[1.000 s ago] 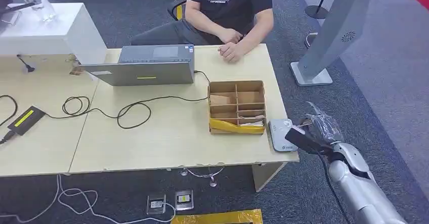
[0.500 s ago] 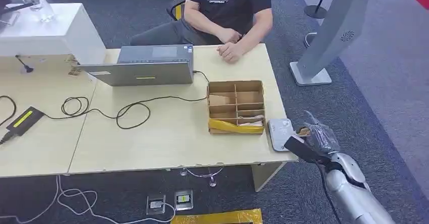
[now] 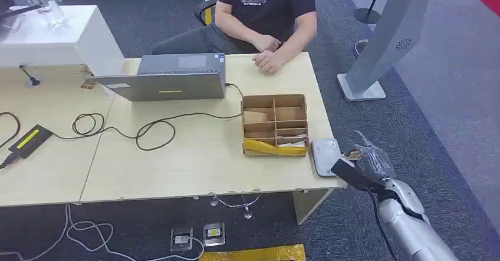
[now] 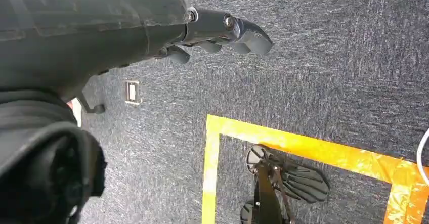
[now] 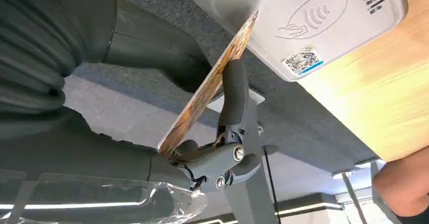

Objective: Pass the card to the sensor for recognition and then transmit it.

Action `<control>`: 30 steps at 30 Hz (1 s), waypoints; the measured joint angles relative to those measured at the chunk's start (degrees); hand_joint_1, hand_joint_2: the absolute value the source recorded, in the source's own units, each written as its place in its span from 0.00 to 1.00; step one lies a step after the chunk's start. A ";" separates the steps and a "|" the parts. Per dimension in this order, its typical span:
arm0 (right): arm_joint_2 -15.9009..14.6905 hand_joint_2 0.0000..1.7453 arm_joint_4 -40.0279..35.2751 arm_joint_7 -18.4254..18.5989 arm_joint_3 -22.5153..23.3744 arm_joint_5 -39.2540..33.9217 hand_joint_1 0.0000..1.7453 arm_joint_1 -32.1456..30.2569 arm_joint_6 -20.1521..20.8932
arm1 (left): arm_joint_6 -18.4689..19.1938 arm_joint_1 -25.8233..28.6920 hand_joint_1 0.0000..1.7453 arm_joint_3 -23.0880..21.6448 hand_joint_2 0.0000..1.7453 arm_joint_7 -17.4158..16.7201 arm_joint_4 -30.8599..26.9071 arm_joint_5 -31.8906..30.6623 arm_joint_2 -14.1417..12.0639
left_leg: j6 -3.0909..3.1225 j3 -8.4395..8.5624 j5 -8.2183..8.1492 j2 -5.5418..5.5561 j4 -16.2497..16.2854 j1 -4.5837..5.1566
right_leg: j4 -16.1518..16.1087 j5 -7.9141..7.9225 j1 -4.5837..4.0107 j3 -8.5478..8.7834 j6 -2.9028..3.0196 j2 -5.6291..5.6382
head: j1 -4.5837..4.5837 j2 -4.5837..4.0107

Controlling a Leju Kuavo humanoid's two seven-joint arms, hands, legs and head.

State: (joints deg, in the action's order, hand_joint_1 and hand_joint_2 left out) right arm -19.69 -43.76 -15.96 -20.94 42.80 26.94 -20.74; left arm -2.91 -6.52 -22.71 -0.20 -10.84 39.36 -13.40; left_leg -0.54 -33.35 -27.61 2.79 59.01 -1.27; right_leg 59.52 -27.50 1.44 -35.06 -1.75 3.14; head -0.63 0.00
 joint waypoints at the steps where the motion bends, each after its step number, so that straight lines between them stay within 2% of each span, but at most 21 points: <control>1: 0.07 1.00 0.17 -0.02 0.00 0.00 1.00 0.05 0.00 | 0.00 0.00 0.00 -0.24 0.00 0.00 0.00 0.00 0.00 | 0.00 0.02 0.00 0.00 0.00 0.00 | 0.00 0.00 0.00 0.01 0.00 0.00 | 0.00 0.00; 14: 0.39 1.00 0.70 -0.02 0.02 -0.02 1.00 0.19 -0.02 | 0.00 0.00 0.00 -0.81 0.00 0.00 0.00 0.00 -0.02 | 0.00 0.16 0.00 -0.01 0.00 0.00 | -0.01 0.00 -0.01 0.14 0.00 0.01 | 0.00 0.00; 16: 0.42 1.00 0.74 0.02 0.04 -0.18 1.00 0.21 -2.15 | -0.02 0.00 0.00 -0.85 0.00 0.00 0.00 0.09 -0.02 | 0.00 0.15 0.00 -0.01 0.00 0.00 | -0.01 0.01 -0.01 0.16 0.01 0.00 | 0.00 0.00; 17: 0.13 1.00 0.44 0.80 0.28 -0.28 1.00 0.40 -2.62 | -0.02 0.00 0.00 -0.85 0.00 0.00 0.00 0.20 -0.02 | 0.00 0.12 0.01 0.00 0.00 0.03 | -0.01 0.03 0.01 0.16 0.01 -0.01 | 0.02 0.00; 19: -1.58 1.00 -2.46 3.35 1.47 -0.35 1.00 1.10 0.40 | -0.07 0.01 0.00 -0.85 0.00 0.00 0.02 0.42 -0.11 | 0.04 0.03 0.05 0.05 0.00 0.08 | 0.00 0.04 0.07 0.11 0.01 -0.05 | 0.00 0.00; 22: -3.83 1.00 -7.28 4.59 3.59 0.00 1.00 3.07 3.52 | -0.07 0.07 0.00 -0.85 0.00 0.00 0.02 0.70 -0.26 | 0.06 0.04 0.06 0.04 0.00 0.06 | -0.01 0.04 0.05 0.09 0.01 -0.03 | 0.00 0.00; 30: -5.57 1.00 -12.57 4.13 6.29 1.05 1.00 3.65 2.80 | 0.09 0.05 0.00 -0.87 0.00 0.00 0.02 0.74 -0.31 | 0.03 -0.06 0.02 0.08 0.01 0.02 | -0.01 0.03 0.02 -0.01 0.01 -0.05 | 0.00 0.00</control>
State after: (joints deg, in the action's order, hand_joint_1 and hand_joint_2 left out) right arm -25.26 -56.32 -11.82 -14.65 43.85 30.59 -17.95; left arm -2.82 -6.48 -23.58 -0.20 -10.82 40.11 -13.70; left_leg -0.51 -33.41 -27.59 2.87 59.02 -1.25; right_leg 59.51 -27.47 1.45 -35.07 -1.73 3.09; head -0.63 0.00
